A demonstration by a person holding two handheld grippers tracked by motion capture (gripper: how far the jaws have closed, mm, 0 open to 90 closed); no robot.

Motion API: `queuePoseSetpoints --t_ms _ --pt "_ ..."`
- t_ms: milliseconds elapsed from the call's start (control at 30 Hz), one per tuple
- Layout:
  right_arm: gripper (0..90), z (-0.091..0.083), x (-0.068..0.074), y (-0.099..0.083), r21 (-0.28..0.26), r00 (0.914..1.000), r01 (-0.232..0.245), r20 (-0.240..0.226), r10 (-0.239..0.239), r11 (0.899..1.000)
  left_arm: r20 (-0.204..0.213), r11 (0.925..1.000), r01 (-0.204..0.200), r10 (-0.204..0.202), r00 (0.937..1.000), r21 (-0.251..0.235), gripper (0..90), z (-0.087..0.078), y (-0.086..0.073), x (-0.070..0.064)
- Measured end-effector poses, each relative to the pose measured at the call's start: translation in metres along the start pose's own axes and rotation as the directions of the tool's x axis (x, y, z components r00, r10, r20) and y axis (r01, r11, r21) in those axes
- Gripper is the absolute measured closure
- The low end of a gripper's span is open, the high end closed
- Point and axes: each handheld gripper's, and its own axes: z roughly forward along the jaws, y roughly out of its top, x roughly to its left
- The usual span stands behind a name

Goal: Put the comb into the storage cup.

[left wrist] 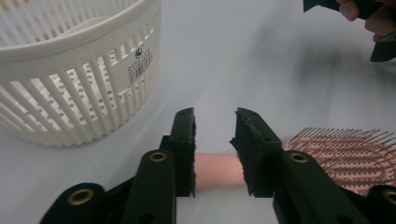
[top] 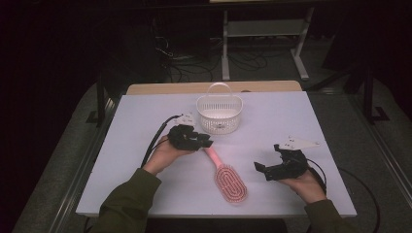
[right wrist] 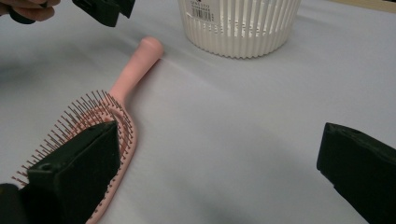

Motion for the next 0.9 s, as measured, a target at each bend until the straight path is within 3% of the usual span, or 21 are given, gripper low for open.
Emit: queuePoseSetpoints --t_ms 300,533,900 --pt "0.0 0.000 0.001 0.000 0.001 1.0000 0.003 -0.001 -0.003 1.000 0.001 0.9999 -0.003 0.003 1.0000 0.015 89.1 0.008 0.008 0.004" --pt "0.0 0.000 0.001 0.000 0.002 1.0000 0.004 -0.004 -0.004 1.000 0.002 0.9993 -0.017 0.017 0.9999 0.033 90.0 0.015 0.012 0.006" --pt "0.0 0.000 0.000 0.000 0.000 1.0000 0.002 -0.005 -0.002 1.000 -0.016 0.9948 -0.015 0.017 0.9997 0.100 90.0 0.031 0.013 0.013"
